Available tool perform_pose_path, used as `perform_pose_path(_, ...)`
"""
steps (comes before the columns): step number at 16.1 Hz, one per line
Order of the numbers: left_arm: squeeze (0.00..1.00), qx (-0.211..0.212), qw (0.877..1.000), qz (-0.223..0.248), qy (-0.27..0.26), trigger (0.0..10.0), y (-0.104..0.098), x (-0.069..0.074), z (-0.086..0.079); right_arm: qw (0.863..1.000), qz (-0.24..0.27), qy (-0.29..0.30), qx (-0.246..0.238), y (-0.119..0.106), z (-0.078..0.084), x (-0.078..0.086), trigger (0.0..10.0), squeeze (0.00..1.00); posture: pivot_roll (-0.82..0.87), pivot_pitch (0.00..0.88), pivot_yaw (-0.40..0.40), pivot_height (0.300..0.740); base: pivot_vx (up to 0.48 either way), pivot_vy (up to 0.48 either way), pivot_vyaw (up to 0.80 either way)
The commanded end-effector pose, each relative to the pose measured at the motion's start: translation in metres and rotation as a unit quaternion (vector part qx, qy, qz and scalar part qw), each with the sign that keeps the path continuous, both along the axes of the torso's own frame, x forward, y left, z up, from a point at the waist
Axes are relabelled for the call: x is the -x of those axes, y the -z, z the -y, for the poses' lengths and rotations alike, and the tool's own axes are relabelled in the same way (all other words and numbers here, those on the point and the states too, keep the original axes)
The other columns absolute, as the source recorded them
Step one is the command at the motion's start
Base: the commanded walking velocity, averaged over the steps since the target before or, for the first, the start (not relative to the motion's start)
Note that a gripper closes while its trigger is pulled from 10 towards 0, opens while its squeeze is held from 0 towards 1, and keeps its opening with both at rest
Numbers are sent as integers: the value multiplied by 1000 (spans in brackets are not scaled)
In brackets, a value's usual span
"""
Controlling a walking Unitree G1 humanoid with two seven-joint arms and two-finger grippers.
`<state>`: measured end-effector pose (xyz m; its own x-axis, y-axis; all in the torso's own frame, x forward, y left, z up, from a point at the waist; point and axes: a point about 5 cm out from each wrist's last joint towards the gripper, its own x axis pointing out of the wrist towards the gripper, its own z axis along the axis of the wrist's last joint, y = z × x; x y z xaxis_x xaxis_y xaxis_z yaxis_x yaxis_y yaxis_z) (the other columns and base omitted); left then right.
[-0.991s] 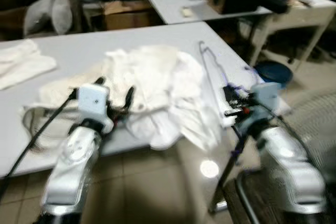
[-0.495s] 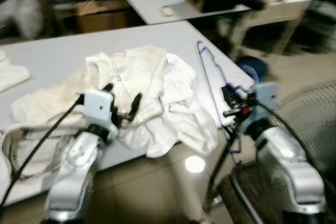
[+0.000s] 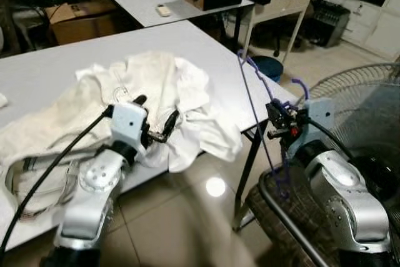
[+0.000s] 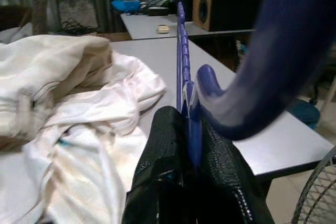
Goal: Hang hanger
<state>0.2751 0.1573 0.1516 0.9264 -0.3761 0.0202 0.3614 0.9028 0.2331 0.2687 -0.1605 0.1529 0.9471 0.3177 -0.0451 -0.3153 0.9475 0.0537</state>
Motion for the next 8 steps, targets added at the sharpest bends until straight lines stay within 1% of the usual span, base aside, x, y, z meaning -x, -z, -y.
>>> perform_pose_path(1, 1000, -40, 999, 2, 18, 10000, -3, -2, 3, 1000, 6, -5, 3, -4, 2, 4, 10000, 0, -160, 0, 12, 740, 0, 0, 0)
perform_pose_path(2, 1000, -66, 997, 7, 30, 10000, -4, -2, 5, 1000, 5, -4, 5, -4, 4, 6, 10000, 0, -161, 0, 16, 740, 0, 0, 0)
perform_pose_path(3, 906, -112, 992, -3, 59, 10000, -2, 1, 8, 1000, 3, -4, 12, -3, 7, 9, 10000, 0, -165, 0, 35, 740, 0, 0, 0)
perform_pose_path(4, 251, -131, 989, -13, 73, 10000, 0, 2, 10, 1000, 1, -6, 17, -3, 8, 11, 10000, 0, -165, 0, 35, 740, 0, 0, 0)
perform_pose_path(5, 0, -171, 981, -29, 91, 10000, 6, 4, 10, 1000, -2, -5, 25, -4, 10, 14, 10000, 0, -172, 0, 45, 740, 0, 0, 0)
perform_pose_path(6, 0, -181, 978, -41, 98, 10000, 9, 3, 11, 1000, -3, -3, 28, -4, 11, 16, 10000, 0, -179, 0, 55, 740, 0, 0, 0)
perform_pose_path(7, 0, -222, 969, -39, 105, 10000, 11, 3, 10, 999, -5, -1, 33, -3, 12, 19, 10000, 0, -186, 0, 64, 740, 0, 0, 0)
perform_pose_path(8, 0, -271, 956, -44, 108, 2000, 15, 4, 6, 999, -8, 3, 40, -2, 14, 23, 10000, 0, -189, 0, 76, 740, 0, 0, 0)
